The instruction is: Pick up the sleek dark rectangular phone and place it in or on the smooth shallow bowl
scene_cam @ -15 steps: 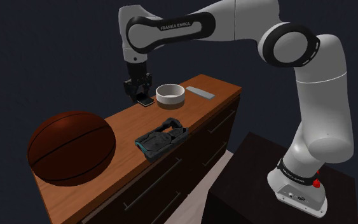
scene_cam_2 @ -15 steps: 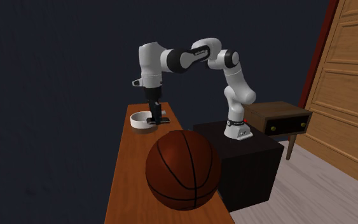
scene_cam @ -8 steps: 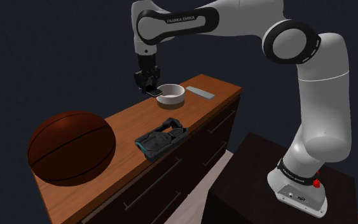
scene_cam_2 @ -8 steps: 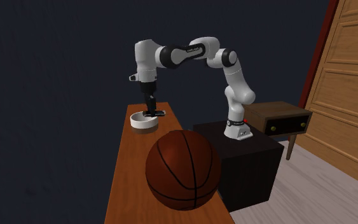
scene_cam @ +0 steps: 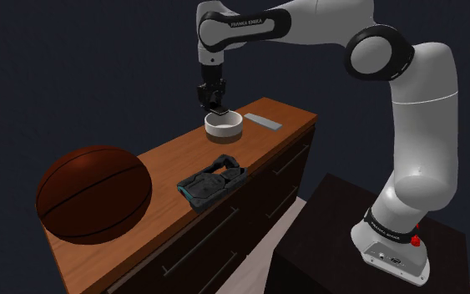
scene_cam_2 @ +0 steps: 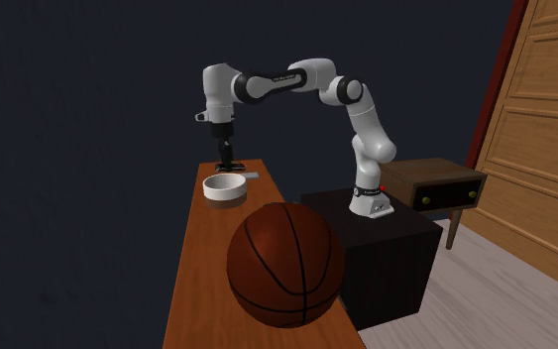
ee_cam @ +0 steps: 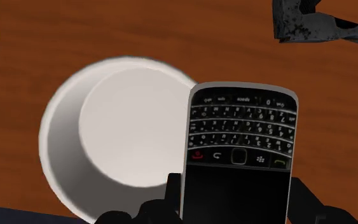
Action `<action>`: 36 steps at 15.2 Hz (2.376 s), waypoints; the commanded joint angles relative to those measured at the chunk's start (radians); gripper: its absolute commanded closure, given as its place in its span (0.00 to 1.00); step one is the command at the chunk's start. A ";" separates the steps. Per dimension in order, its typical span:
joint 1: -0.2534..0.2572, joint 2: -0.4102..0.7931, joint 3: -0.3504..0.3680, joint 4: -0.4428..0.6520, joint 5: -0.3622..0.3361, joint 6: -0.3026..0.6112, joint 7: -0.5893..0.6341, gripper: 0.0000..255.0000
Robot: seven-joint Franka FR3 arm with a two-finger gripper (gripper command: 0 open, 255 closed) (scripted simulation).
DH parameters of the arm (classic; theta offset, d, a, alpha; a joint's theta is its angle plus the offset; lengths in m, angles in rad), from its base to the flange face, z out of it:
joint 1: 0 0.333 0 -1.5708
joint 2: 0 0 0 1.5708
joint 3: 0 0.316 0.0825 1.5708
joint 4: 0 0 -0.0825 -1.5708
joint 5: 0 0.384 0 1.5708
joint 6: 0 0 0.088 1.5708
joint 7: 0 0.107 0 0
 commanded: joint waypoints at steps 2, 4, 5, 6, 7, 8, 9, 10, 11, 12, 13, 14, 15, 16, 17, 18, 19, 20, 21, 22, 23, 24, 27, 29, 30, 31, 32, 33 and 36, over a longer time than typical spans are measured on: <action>-0.036 0.031 -0.016 0.056 0.001 -0.027 -0.055 1.00; -0.063 0.052 -0.026 0.091 0.001 -0.043 -0.094 1.00; -0.074 0.062 -0.031 0.108 0.002 -0.051 -0.110 1.00; -0.075 0.060 -0.031 0.092 0.002 -0.036 -0.110 1.00; -0.076 0.058 -0.031 0.076 0.002 -0.022 -0.111 1.00; -0.077 0.057 -0.031 0.061 0.002 -0.008 -0.111 1.00; -0.077 0.057 -0.031 0.046 0.002 0.006 -0.111 1.00; -0.078 0.056 -0.031 0.032 0.002 0.020 -0.112 1.00; -0.078 0.056 -0.031 0.018 0.002 0.033 -0.112 1.00; -0.079 0.056 -0.032 0.005 0.002 0.047 -0.112 1.00; -0.079 0.056 -0.032 -0.008 0.002 0.060 -0.113 1.00; -0.080 0.057 -0.032 -0.020 0.002 0.073 -0.113 1.00; -0.080 0.058 -0.032 -0.032 0.002 0.086 -0.113 1.00; -0.080 0.059 -0.032 -0.044 0.002 0.098 -0.114 1.00; -0.081 0.061 -0.033 -0.055 0.002 0.111 -0.114 1.00; -0.081 0.063 -0.033 -0.066 0.002 0.124 -0.114 1.00; -0.081 0.065 -0.033 -0.080 0.001 0.141 -0.114 1.00; -0.081 0.065 -0.033 -0.080 0.001 0.141 -0.114 1.00; -0.081 0.065 -0.033 -0.080 0.001 0.141 -0.114 1.00; -0.081 0.065 -0.033 -0.080 0.001 0.141 -0.114 1.00; -0.081 0.065 -0.033 -0.080 0.001 0.141 -0.114 1.00; -0.081 0.065 -0.033 -0.080 0.001 0.141 -0.114 1.00; -0.081 0.065 -0.033 -0.080 0.001 0.141 -0.114 1.00; -0.081 0.065 -0.033 -0.080 0.001 0.141 -0.114 0.00; -0.081 0.065 -0.033 -0.080 0.001 0.141 -0.114 0.00; -0.081 0.065 -0.033 -0.080 0.001 0.141 -0.114 0.00; -0.081 0.065 -0.033 -0.080 0.001 0.141 -0.114 0.00; -0.081 0.065 -0.033 -0.080 0.001 0.141 -0.114 0.00; -0.081 0.061 -0.033 0.015 0.002 0.042 -0.115 0.00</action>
